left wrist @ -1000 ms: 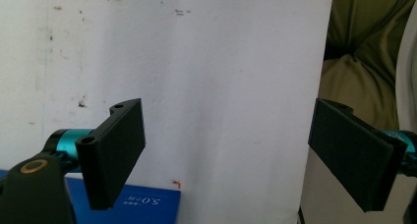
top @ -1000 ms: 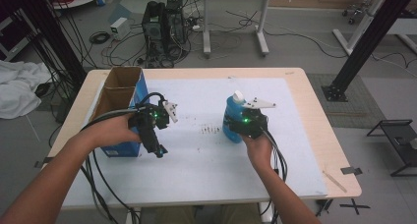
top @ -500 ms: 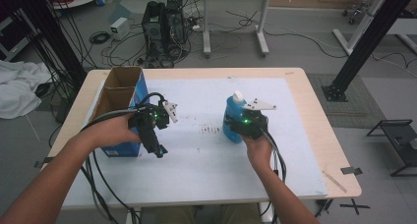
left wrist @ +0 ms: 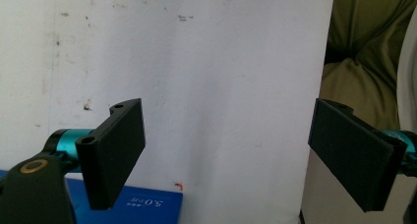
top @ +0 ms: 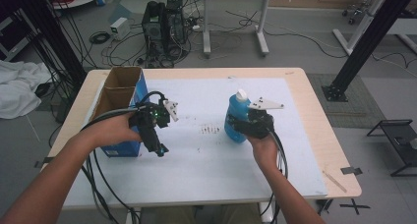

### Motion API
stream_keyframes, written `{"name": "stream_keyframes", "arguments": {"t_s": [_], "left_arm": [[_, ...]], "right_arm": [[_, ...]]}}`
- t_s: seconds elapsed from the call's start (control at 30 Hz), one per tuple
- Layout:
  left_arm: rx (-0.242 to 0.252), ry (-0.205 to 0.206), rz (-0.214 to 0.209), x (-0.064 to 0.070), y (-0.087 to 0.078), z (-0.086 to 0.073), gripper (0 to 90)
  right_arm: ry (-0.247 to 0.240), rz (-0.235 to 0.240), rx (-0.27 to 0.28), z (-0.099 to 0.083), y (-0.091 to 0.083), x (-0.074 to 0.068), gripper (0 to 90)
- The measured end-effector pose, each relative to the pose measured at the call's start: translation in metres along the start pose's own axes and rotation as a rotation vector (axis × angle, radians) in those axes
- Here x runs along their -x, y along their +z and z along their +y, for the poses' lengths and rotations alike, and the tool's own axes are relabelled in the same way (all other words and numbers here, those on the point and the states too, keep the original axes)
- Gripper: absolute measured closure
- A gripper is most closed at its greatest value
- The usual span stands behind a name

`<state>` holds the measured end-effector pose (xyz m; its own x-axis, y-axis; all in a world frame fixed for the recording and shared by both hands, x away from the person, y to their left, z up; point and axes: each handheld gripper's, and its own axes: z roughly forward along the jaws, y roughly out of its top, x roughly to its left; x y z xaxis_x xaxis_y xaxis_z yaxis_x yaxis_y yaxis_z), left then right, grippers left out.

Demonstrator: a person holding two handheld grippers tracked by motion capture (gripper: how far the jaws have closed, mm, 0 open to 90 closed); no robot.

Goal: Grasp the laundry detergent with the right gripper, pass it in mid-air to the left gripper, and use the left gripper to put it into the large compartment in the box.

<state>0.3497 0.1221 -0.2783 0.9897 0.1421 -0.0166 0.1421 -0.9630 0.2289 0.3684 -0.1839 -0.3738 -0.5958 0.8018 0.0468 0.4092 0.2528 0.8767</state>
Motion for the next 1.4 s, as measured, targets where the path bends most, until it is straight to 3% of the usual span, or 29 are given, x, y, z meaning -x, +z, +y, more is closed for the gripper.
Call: {"name": "stream_keyframes", "arguments": {"t_s": [0.37, 0.47, 0.53, 0.6, 0.73, 0.83, 0.93, 1.03, 1.07, 1.17, 1.2, 1.4], "left_arm": [[0.005, 0.011, 0.018, 0.001, -0.006, 0.008, 14.1], [-0.001, 0.02, 0.025, 0.002, -0.01, 0.014, 14.1], [0.014, 0.019, 0.024, 0.002, -0.01, 0.015, 14.1], [0.013, 0.025, 0.028, 0.002, -0.012, 0.019, 14.1], [0.012, 0.032, 0.03, 0.002, -0.014, 0.024, 14.1], [0.022, 0.032, 0.027, 0.002, -0.014, 0.025, 14.1], [0.034, 0.038, 0.023, 0.002, -0.017, 0.028, 14.1], [0.035, 0.04, 0.023, 0.002, -0.018, 0.029, 14.1], [0.037, 0.043, 0.019, 0.002, -0.019, 0.031, 14.1], [0.035, 0.05, 0.016, 0.004, -0.021, 0.033, 14.1], [0.043, 0.053, 0.015, 0.005, -0.023, 0.036, 14.1], [0.052, 0.061, 0.012, 0.009, -0.028, 0.041, 14.1]], "right_arm": [[-0.084, 0.126, -0.012, 0.012, -0.023, 0.0, 43.0], [-0.122, 0.198, -0.017, 0.016, -0.032, 0.002, 43.0], [-0.126, 0.214, -0.023, 0.017, -0.035, 0.003, 43.0], [-0.155, 0.263, -0.03, 0.019, -0.042, 0.003, 42.9], [-0.199, 0.316, -0.032, 0.022, -0.048, 0.007, 42.9], [-0.207, 0.343, -0.034, 0.023, -0.051, 0.01, 42.9], [-0.211, 0.409, -0.029, 0.025, -0.058, 0.017, 42.9], [-0.226, 0.435, -0.024, 0.026, -0.061, 0.018, 42.9], [-0.252, 0.465, -0.03, 0.027, -0.063, 0.02, 42.9], [-0.264, 0.497, -0.039, 0.028, -0.065, 0.019, 43.0], [-0.3, 0.534, -0.047, 0.029, -0.064, 0.019, 43.0], [-0.352, 0.619, -0.073, 0.031, -0.064, 0.015, 43.0]]}}
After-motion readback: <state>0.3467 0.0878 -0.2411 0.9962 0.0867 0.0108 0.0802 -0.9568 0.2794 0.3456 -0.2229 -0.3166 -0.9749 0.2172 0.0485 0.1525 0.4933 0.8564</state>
